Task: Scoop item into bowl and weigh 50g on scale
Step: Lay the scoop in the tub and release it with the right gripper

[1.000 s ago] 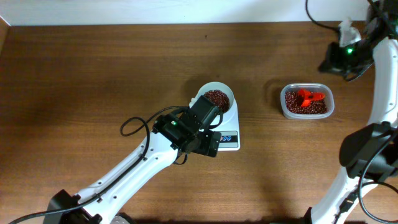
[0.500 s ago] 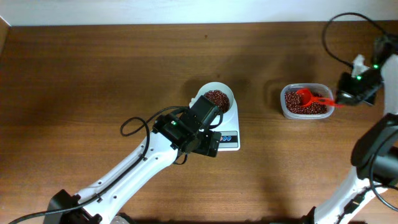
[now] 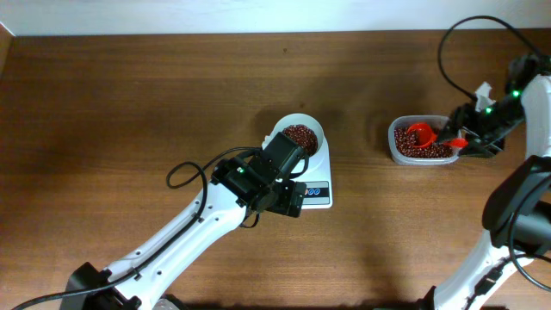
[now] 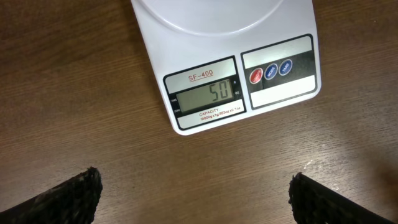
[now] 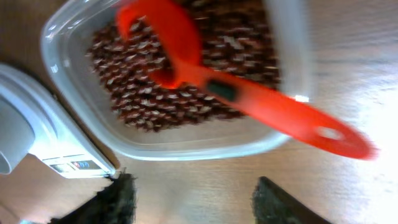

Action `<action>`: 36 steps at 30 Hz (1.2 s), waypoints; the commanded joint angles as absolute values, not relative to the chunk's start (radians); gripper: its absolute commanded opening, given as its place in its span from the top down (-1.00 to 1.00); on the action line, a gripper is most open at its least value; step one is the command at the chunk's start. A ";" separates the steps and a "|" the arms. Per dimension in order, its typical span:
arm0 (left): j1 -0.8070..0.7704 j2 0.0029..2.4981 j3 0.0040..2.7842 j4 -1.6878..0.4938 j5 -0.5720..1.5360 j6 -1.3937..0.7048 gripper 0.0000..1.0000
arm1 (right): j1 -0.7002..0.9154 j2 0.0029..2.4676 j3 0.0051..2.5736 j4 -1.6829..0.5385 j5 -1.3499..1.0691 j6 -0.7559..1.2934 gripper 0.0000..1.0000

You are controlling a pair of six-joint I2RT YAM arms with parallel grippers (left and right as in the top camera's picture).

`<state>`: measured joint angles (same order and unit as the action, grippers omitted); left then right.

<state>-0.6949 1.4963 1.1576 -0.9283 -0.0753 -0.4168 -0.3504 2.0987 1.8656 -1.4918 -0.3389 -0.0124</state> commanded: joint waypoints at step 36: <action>-0.701 1.481 1.175 -0.929 -0.068 -0.433 -0.99 | -0.119 1.507 1.860 -1.485 -0.313 -0.074 -0.97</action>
